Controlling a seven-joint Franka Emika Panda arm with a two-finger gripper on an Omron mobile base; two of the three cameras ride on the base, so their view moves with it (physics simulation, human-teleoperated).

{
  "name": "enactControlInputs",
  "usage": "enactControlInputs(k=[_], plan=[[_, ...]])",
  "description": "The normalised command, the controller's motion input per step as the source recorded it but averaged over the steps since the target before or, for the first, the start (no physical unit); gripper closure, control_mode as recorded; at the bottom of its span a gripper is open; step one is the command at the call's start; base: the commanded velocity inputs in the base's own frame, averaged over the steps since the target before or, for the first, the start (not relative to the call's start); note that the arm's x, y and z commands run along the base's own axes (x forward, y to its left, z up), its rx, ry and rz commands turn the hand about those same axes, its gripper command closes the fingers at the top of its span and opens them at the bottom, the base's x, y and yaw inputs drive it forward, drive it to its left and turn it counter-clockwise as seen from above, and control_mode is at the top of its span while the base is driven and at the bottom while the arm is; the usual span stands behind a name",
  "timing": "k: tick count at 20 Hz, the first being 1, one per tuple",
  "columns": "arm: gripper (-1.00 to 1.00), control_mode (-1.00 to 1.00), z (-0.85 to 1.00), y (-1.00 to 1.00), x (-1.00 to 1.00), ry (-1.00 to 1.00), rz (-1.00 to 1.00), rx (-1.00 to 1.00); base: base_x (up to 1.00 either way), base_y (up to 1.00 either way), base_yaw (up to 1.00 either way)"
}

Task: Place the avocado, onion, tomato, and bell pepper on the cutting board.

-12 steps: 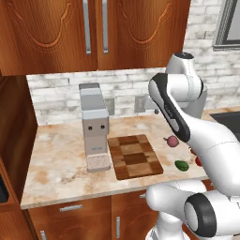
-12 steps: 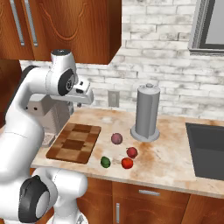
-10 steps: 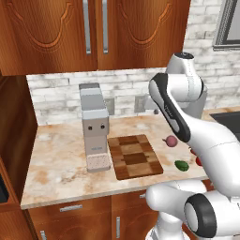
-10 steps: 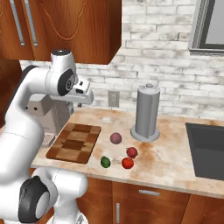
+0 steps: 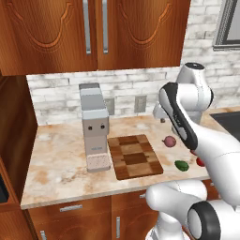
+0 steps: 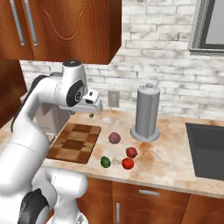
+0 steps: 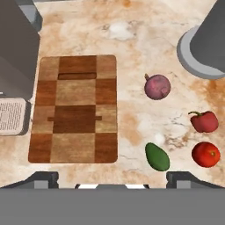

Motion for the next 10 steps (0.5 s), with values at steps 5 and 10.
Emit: enactControlInputs(k=[5,10], plan=[[-1.0,-1.0,-0.44,-0.53,0.0,0.0,0.0,0.0,0.0,0.0,0.0],[-1.0,-1.0,-0.31,-0.47,0.0,0.0,0.03,0.06,0.0,0.0,0.0]])
